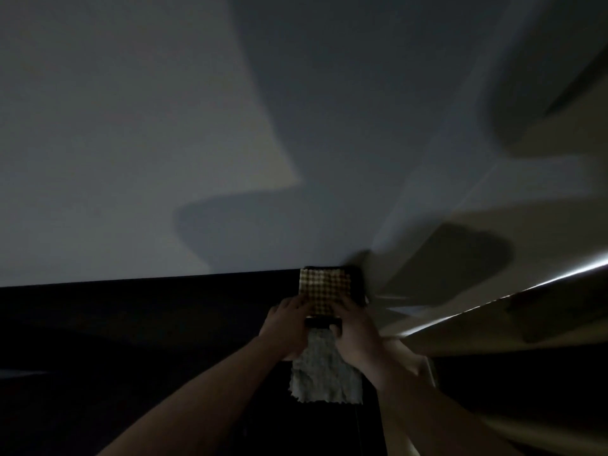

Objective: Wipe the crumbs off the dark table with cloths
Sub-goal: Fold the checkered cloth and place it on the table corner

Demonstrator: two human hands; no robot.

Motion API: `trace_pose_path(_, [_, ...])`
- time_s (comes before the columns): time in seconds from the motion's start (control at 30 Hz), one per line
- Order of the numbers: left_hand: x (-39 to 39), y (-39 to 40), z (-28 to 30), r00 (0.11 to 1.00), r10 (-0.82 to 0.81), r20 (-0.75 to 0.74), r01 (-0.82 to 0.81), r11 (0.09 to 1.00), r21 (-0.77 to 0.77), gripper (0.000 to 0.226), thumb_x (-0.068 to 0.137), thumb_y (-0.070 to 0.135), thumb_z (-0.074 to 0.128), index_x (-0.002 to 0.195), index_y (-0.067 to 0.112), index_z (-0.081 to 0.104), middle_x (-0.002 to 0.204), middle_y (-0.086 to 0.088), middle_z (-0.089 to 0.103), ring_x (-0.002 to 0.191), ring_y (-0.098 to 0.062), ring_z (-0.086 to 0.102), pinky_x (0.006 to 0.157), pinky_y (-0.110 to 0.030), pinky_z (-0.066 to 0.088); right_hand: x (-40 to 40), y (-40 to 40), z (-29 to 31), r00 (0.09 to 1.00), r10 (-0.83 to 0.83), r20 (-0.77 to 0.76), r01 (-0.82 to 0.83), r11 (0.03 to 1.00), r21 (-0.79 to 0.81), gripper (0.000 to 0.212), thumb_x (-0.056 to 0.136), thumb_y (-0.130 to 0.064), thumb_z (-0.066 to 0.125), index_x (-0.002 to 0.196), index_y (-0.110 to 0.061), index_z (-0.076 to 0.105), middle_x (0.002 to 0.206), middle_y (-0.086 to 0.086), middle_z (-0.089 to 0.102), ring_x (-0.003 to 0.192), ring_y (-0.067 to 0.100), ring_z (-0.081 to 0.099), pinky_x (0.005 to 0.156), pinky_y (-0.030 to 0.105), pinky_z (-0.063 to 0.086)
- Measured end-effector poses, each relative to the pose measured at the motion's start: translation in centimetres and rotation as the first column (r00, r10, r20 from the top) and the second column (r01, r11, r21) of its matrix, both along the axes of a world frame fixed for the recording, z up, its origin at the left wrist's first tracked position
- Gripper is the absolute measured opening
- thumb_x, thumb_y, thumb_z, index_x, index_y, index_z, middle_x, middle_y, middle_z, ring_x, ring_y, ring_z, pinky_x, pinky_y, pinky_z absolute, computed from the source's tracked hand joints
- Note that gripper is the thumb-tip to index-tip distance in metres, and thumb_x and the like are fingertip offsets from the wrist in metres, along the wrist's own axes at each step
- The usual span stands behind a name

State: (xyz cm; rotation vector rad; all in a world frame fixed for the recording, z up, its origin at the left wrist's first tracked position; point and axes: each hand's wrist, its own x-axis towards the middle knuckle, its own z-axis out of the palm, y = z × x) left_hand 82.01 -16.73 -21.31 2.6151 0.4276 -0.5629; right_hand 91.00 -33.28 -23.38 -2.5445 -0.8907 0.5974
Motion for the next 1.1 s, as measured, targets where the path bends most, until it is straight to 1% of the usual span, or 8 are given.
trace_pose_path(0.17, [-0.5,0.2,-1.0,0.998,-0.056,-0.029,0.058,0.997,0.059,0.079,0.087,0.03,0.05,0.157,0.031,0.015,0.167,0.009,0.004,0.153,-0.02,0.01,0.123,-0.044,0.018,-1.0,0.3,-2.3,0.995,0.051,0.08,-0.05,0.999,-0.016,0.053,0.098,-0.024,0.046,0.147,-0.004,0.051,0.16,0.018,0.042,0.15,0.038,0.036,0.122,0.049,0.033])
trace_pose_path(0.33, [0.8,0.5,-0.3,0.991,-0.014,-0.13,0.013,1.0,-0.01,0.08,0.087,0.028,0.051,0.158,0.031,0.014,0.167,0.012,-0.001,0.154,-0.022,0.008,0.12,-0.05,0.024,0.8,1.2,-1.4,0.994,0.107,-0.012,-0.108,0.989,-0.102,0.06,0.103,-0.02,0.047,0.16,-0.016,0.031,0.172,0.003,0.016,0.159,0.025,0.013,0.126,0.039,0.026])
trace_pose_path(0.43, [1.9,0.4,0.8,0.977,-0.014,-0.213,0.001,0.998,-0.062,0.079,0.09,0.033,0.054,0.158,0.028,0.014,0.167,0.007,0.001,0.153,-0.026,0.01,0.119,-0.052,0.026,1.2,1.5,-0.4,0.991,0.038,-0.125,-0.044,0.998,-0.044,0.06,0.101,-0.017,0.052,0.158,-0.018,0.036,0.171,0.0,0.018,0.158,0.022,0.018,0.126,0.033,0.025])
trace_pose_path(0.53, [0.3,-0.7,1.8,0.994,0.086,-0.07,-0.093,0.991,-0.092,0.081,0.083,0.033,0.054,0.156,0.029,0.02,0.164,0.003,0.014,0.147,-0.029,0.027,0.113,-0.048,0.037,-0.3,-0.2,0.4,0.978,-0.143,-0.154,0.163,0.978,0.127,0.056,0.095,-0.011,0.062,0.15,-0.013,0.049,0.161,0.005,0.04,0.149,0.024,0.039,0.121,0.029,0.029])
trace_pose_path(0.63, [-4.3,-2.9,1.8,0.953,0.288,0.097,-0.277,0.954,-0.113,0.071,0.078,0.042,0.052,0.145,0.031,0.034,0.148,0.003,0.035,0.13,-0.024,0.046,0.098,-0.041,0.05,-4.2,-4.2,0.0,0.9,-0.4,-0.174,0.435,0.858,0.274,0.05,0.09,-0.01,0.072,0.138,-0.009,0.059,0.139,0.011,0.059,0.129,0.029,0.057,0.11,0.036,0.045])
trace_pose_path(0.73, [-8.4,-5.0,1.0,0.912,0.411,-0.01,-0.409,0.905,-0.119,0.049,0.08,0.059,0.05,0.12,0.031,0.048,0.123,0.006,0.055,0.111,-0.019,0.059,0.082,-0.037,0.052,-8.3,-7.1,-0.1,0.811,-0.5,-0.304,0.573,0.784,0.239,0.039,0.09,-0.015,0.076,0.127,-0.012,0.064,0.108,0.006,0.068,0.098,0.025,0.069,0.089,0.045,0.058])
trace_pose_path(0.9, [-9.6,-6.4,0.7,0.873,0.456,-0.174,-0.48,0.865,-0.144,0.038,0.082,0.057,0.052,0.106,0.027,0.054,0.105,0.001,0.07,0.098,-0.024,0.069,0.075,-0.037,0.055,-8.3,-7.5,0.7,0.708,-0.54,-0.456,0.642,0.761,0.096,0.038,0.085,-0.01,0.08,0.118,-0.017,0.063,0.092,0.003,0.071,0.089,0.023,0.068,0.076,0.028,0.047])
trace_pose_path(1.1, [-8.1,-7.6,2.2,0.864,0.491,-0.111,-0.503,0.851,-0.152,0.034,0.081,0.053,0.059,0.104,0.028,0.061,0.102,0.005,0.072,0.097,-0.021,0.07,0.074,-0.032,0.052,-5.5,-7.1,2.8,0.784,-0.483,-0.39,0.558,0.823,0.103,0.038,0.087,-0.012,0.075,0.122,-0.017,0.062,0.101,0.0,0.073,0.096,0.025,0.07,0.077,0.033,0.051])
